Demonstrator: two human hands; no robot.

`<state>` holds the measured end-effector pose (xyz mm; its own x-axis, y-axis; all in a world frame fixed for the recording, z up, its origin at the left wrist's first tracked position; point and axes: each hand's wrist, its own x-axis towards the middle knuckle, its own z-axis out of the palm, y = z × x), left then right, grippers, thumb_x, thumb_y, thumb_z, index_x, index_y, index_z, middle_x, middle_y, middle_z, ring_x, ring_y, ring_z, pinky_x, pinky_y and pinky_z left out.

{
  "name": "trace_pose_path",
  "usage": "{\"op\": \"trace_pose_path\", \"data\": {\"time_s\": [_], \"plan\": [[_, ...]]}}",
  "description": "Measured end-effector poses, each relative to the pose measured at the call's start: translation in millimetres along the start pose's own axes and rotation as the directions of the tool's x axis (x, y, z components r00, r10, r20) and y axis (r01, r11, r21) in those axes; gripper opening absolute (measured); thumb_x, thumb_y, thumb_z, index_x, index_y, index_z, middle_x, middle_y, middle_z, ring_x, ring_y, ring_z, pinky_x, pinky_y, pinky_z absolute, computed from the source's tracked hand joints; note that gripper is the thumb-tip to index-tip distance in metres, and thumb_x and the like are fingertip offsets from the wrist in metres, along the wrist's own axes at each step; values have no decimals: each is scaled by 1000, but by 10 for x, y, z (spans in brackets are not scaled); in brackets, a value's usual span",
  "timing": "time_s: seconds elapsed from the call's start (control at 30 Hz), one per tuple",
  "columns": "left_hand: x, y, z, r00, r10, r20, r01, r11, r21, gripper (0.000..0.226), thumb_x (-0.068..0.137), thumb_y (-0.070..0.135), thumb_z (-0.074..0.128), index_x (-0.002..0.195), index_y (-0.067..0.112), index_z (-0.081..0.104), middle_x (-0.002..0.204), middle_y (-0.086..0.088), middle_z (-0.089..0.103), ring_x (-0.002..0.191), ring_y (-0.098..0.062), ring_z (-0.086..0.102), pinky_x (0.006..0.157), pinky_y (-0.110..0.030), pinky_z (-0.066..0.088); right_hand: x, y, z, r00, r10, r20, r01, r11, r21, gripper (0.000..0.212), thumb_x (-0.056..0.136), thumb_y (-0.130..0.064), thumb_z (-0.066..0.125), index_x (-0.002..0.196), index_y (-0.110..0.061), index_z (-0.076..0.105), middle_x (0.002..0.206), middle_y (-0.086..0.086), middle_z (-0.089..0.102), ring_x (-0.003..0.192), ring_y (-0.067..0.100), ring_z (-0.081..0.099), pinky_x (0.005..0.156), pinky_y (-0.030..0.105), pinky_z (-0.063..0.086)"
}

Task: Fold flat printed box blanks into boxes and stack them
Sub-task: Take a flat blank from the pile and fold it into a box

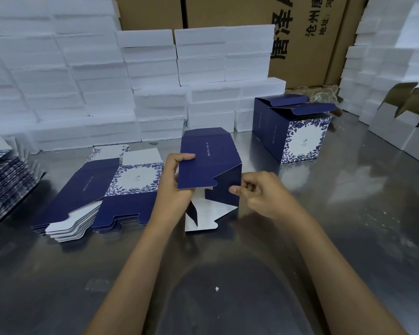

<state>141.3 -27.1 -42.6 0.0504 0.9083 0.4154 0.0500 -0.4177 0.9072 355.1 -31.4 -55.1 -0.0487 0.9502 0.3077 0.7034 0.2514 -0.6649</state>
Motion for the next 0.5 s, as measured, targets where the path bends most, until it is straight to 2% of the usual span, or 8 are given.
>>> {"op": "trace_pose_path", "data": {"time_s": [0.13,0.3,0.4,0.5], "plan": [[0,5,10,999,-36,8,36,999,5,45,76,18,67,117,33,56,114,20,68,104,-1,66,79,-14,50,-29,-66,-24,998,21,-54,-19,999,29,51,89,-47,73,59,-15,45,49,-9,40,53,11,36,51,22,32],[-10,-45,33,998,-53,-19,54,998,46,48,78,16,65,117,43,54,100,26,66,79,4,62,67,-19,44,-43,-150,-14,995,-19,-99,20,1000,11,52,96,-34,67,60,-14,36,51,-4,28,53,15,27,49,26,22],[-13,-48,32,999,-54,-5,54,997,60,49,79,18,65,119,45,52,104,27,67,83,3,64,69,-20,46,-48,-154,-52,996,23,-83,-21,1000,21,49,93,-42,69,62,-14,43,52,-5,34,53,12,31,52,27,27],[-1,-43,32,998,-70,3,69,996,52,49,77,25,66,120,46,52,105,27,67,80,4,63,68,-21,45,-41,-184,-96,991,-2,-134,24,986,167,42,93,-40,69,66,-15,48,55,-9,38,56,8,35,54,24,29]]}}
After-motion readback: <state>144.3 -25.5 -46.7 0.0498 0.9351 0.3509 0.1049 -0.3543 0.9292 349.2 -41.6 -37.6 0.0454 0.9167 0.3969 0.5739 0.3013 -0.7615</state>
